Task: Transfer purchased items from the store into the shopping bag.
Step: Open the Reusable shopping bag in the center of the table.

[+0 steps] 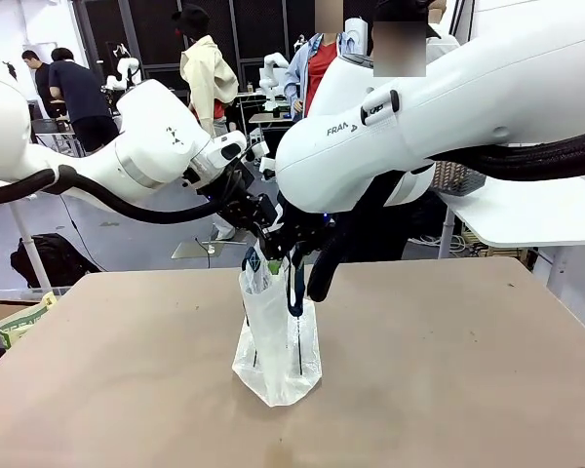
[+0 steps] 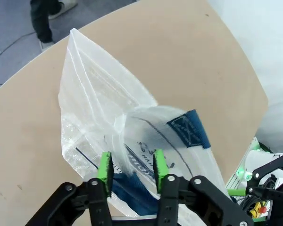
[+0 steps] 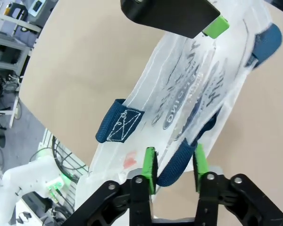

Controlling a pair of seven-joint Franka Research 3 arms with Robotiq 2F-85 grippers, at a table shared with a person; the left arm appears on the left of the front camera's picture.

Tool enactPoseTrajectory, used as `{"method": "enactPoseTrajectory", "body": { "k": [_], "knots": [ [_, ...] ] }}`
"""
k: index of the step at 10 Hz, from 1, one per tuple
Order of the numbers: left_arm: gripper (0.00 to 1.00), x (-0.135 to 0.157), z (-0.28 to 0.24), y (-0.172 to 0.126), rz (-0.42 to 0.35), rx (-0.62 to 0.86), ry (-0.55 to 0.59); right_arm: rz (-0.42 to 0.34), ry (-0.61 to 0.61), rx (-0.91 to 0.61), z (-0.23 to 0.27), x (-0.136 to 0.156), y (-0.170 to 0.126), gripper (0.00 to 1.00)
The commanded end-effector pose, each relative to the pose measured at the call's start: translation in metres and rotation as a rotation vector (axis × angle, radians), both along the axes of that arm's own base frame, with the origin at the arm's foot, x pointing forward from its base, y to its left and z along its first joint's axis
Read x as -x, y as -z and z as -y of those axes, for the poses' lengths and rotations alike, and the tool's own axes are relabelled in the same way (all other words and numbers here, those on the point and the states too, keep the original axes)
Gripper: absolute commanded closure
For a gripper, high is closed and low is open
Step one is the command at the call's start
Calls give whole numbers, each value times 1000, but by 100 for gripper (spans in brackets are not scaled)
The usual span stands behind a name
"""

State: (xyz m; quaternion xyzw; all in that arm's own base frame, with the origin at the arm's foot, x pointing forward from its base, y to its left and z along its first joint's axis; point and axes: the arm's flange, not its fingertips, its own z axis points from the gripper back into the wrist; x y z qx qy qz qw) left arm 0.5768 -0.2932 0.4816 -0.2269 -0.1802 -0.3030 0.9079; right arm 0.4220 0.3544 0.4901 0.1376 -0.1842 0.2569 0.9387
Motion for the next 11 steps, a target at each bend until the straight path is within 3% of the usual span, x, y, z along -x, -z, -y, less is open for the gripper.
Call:
{"method": "enactPoseTrajectory", "body": {
  "k": [1, 5, 8, 11],
  "knots": [
    [100, -3, 0, -2, -29, -17, -10, -4, 19, 28, -6, -2, -1, 100],
    [100, 4, -19, -8, -9, -38, -89, -3, 42, 33, -3, -3, -1, 100],
    [100, 25, -66, -20, 27, -32, -207, 18, 38, 52, -5, -3, -10, 100],
    [100, 50, -134, -13, 35, -8, -347, 18, 43, 117, -18, -12, -10, 100]
  ]
}}
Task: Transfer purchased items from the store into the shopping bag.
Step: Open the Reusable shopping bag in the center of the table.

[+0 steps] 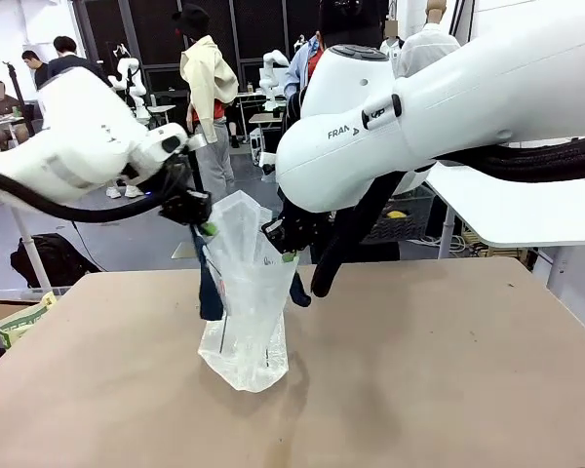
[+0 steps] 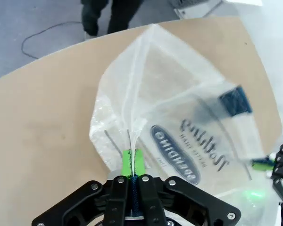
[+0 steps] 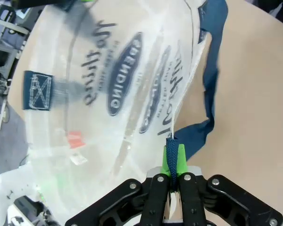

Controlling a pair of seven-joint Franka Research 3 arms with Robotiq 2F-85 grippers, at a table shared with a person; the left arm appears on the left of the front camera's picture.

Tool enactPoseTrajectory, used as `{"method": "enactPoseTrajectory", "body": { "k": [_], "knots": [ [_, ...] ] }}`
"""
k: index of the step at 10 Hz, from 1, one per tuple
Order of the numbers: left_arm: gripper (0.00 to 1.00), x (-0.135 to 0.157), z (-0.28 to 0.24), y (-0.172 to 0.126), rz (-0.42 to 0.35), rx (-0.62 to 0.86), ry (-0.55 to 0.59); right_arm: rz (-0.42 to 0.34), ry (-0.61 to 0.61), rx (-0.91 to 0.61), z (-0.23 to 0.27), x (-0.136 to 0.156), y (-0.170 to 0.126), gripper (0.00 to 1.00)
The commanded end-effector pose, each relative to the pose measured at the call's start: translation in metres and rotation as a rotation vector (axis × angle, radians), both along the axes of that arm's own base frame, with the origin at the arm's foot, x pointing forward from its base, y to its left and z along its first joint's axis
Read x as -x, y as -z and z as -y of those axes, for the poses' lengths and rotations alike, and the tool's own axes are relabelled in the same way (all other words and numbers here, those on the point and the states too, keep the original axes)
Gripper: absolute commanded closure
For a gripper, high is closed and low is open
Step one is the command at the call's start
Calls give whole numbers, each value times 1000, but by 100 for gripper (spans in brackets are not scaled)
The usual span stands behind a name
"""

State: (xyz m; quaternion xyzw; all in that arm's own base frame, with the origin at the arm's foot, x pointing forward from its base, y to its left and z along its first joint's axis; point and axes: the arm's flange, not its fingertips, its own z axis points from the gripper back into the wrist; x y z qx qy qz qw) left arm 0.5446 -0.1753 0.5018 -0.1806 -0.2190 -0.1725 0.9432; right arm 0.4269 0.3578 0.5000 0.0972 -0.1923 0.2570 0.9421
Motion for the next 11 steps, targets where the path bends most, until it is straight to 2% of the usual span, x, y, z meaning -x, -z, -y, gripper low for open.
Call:
{"method": "enactPoseTrajectory", "body": {
  "k": [1, 5, 8, 11],
  "knots": [
    [100, 29, -37, 13, 33, 37, -79, -15, 25, 62, -23, -6, 1, 100],
    [100, 60, -112, 28, 64, 101, -178, -14, 30, 113, -39, -8, 7, 100],
    [100, 44, -93, 32, 58, 116, -93, -7, -22, 112, -55, -4, 13, 100],
    [100, 33, -87, 39, 19, 103, -89, -10, -56, 129, -65, -4, 19, 100]
  ]
}}
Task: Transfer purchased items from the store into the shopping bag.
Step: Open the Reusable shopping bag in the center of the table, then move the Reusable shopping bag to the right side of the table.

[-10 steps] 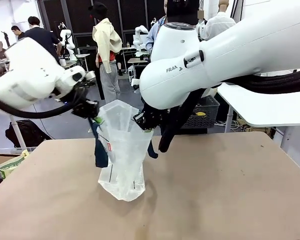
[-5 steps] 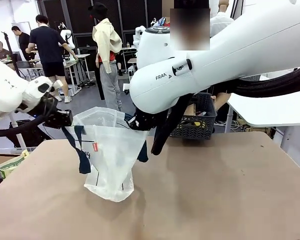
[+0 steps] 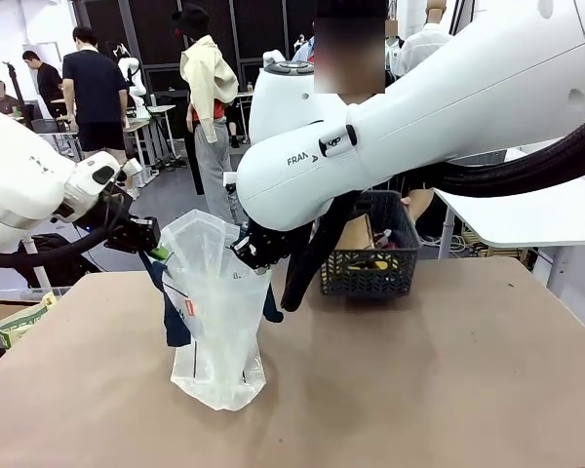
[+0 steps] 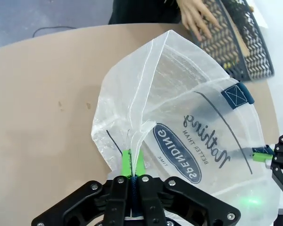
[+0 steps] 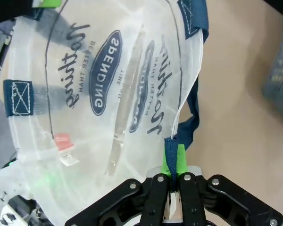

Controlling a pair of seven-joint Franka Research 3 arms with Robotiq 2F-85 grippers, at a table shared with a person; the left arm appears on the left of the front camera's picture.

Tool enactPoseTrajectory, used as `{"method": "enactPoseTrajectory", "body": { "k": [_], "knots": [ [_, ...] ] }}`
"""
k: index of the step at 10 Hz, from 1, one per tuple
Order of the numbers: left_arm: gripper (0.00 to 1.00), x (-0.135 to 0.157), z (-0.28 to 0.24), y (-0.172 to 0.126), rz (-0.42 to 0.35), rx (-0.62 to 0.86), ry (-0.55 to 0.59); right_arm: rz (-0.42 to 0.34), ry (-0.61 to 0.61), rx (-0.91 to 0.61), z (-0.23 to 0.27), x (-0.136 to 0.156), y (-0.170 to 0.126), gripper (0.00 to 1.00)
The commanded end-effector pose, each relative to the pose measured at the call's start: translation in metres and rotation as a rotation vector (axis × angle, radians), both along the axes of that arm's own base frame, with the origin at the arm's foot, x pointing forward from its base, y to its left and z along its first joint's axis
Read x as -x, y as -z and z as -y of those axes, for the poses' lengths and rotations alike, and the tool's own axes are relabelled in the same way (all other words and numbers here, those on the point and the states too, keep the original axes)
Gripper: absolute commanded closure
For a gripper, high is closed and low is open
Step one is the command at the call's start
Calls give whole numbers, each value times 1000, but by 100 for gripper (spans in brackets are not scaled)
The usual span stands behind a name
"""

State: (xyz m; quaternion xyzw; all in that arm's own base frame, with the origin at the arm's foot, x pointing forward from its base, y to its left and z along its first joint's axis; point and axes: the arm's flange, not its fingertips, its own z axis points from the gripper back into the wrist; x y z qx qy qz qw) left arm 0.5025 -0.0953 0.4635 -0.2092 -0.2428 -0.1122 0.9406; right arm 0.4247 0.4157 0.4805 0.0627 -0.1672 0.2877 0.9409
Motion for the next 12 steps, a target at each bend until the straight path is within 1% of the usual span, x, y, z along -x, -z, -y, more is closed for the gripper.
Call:
{"method": "enactPoseTrajectory", "body": {
  "k": [1, 2, 12],
  "knots": [
    [100, -11, -7, 3, -23, 14, 20, 2, 8, -3, 3, -1, -2, 100],
    [100, 0, 0, 0, 0, 0, 0, 2, 8, -3, 3, -1, -2, 100],
    [100, 0, 0, 0, 0, 0, 0, 2, 8, -3, 3, -1, -2, 100]
  ]
}}
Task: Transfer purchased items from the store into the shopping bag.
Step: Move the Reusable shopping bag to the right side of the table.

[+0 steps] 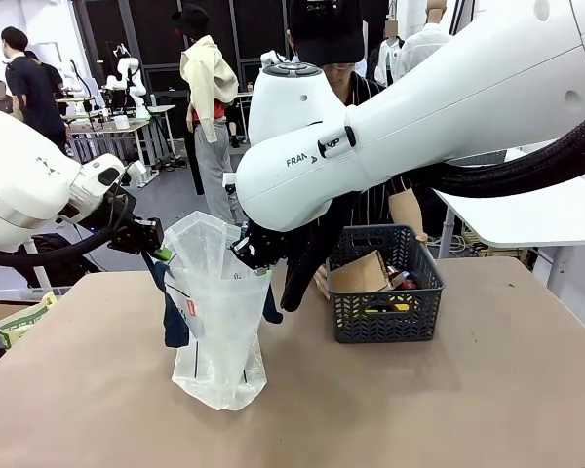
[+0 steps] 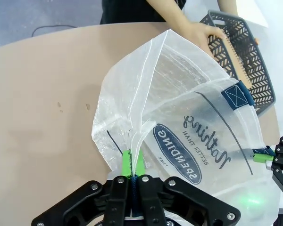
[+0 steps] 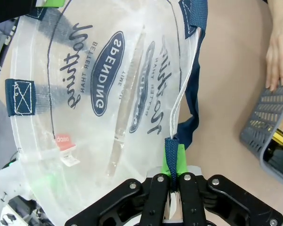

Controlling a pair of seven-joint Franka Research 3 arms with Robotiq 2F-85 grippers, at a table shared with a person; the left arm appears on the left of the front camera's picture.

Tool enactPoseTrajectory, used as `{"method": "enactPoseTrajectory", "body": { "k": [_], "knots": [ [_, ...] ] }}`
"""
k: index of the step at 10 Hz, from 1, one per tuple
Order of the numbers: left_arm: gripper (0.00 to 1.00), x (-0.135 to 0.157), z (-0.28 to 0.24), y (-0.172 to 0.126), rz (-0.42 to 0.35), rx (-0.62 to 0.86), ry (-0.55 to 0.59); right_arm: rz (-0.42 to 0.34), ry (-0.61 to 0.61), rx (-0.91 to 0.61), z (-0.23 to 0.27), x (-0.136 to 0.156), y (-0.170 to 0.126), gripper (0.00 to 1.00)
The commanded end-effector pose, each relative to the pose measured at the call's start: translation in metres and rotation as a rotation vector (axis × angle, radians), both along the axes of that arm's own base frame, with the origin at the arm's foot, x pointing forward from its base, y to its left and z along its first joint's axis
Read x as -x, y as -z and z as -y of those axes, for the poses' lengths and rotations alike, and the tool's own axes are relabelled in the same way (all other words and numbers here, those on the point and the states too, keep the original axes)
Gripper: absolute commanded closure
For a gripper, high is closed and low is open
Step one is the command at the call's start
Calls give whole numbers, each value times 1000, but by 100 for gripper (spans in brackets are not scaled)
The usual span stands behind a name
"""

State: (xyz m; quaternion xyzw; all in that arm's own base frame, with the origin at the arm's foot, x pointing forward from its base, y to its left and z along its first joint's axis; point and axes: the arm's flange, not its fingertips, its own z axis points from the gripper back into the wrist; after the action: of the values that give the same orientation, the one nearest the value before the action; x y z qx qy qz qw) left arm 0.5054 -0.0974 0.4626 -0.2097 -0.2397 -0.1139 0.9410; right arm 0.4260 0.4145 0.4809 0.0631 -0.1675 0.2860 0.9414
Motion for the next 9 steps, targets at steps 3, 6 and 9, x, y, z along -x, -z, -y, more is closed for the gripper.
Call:
{"method": "enactPoseTrajectory", "body": {
  "k": [3, 6, 9],
  "knots": [
    [100, 3, -2, -1, 5, 1, -5, 2, 4, -1, 2, 1, -2, 100],
    [100, 3, -2, -1, 5, 1, -5, 2, 4, -1, 2, 1, -2, 100],
    [100, 3, -2, -1, 5, 1, -5, 2, 4, -1, 2, 1, -2, 100]
  ]
}}
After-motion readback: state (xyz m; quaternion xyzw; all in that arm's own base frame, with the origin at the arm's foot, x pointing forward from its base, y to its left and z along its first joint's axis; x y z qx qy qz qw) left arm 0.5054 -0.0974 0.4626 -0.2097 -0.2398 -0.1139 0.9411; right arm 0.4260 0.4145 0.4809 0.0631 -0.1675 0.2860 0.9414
